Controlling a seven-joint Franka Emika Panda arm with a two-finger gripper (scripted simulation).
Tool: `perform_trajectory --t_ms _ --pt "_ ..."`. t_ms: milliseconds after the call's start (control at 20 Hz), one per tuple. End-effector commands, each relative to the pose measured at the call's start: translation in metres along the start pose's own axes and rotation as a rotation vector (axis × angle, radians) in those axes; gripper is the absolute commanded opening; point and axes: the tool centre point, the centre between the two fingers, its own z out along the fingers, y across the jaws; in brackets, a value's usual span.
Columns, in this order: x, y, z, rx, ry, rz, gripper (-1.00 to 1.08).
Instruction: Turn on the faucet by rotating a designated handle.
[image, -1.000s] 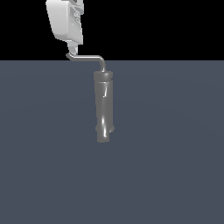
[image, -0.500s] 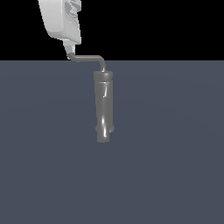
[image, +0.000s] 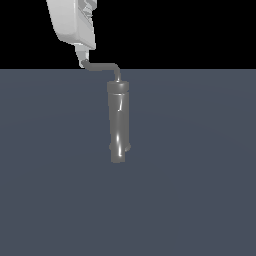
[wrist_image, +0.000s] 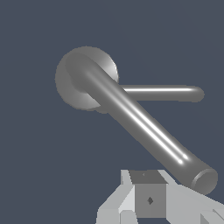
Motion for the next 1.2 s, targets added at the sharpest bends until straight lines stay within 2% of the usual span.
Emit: perform_trajectory --t_ms 0,550,650,1150 --pt "0.012 0.009 0.0 -0.006 0.003 0.009 -1.0" --pt "0.037 0.042 0.0 -0.008 0.003 0.008 -1.0" --pt "0.029 0.038 0.0 -0.005 0.002 -0.002 -1.0" --pt "0.092 0.045 -0.001 -0.007 0.003 0.005 -1.0"
